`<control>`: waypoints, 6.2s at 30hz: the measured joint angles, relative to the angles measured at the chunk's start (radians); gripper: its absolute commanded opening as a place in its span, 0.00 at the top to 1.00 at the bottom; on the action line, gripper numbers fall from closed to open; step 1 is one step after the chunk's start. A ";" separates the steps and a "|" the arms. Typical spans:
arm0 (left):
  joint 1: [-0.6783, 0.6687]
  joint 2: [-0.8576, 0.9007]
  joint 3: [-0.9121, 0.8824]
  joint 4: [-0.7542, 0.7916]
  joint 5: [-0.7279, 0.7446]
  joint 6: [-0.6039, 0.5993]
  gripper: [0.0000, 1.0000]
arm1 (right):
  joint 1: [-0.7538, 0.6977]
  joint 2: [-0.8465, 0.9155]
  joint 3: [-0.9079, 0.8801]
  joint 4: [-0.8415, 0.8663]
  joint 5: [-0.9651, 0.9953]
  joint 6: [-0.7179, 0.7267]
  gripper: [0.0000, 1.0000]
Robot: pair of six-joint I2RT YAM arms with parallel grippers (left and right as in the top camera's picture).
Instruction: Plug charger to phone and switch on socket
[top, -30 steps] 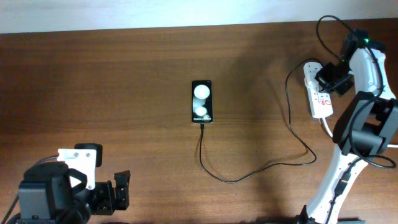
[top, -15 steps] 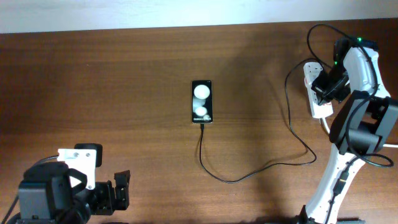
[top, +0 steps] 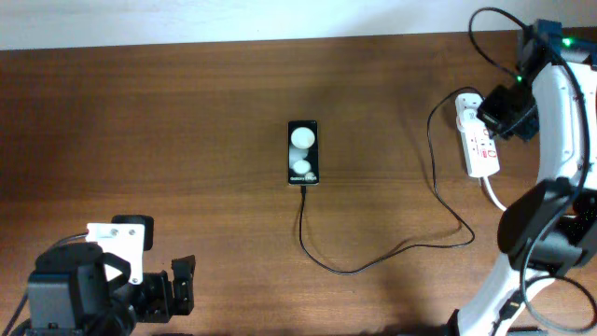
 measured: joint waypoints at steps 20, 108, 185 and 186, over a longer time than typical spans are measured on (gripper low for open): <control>0.000 0.000 0.000 0.000 0.000 0.000 0.01 | 0.336 -0.445 0.000 -0.212 0.000 -0.066 0.96; 0.000 0.000 0.000 0.000 0.000 0.000 0.01 | 0.311 -1.998 -1.667 1.135 -0.151 -0.534 0.01; 0.000 -0.718 -0.858 0.645 0.079 -0.001 0.01 | 0.229 -2.006 -1.997 1.408 -0.178 -0.534 0.01; 0.000 -0.727 -0.896 0.680 0.088 -0.001 0.01 | 0.229 -2.006 -1.997 1.408 -0.178 -0.534 0.01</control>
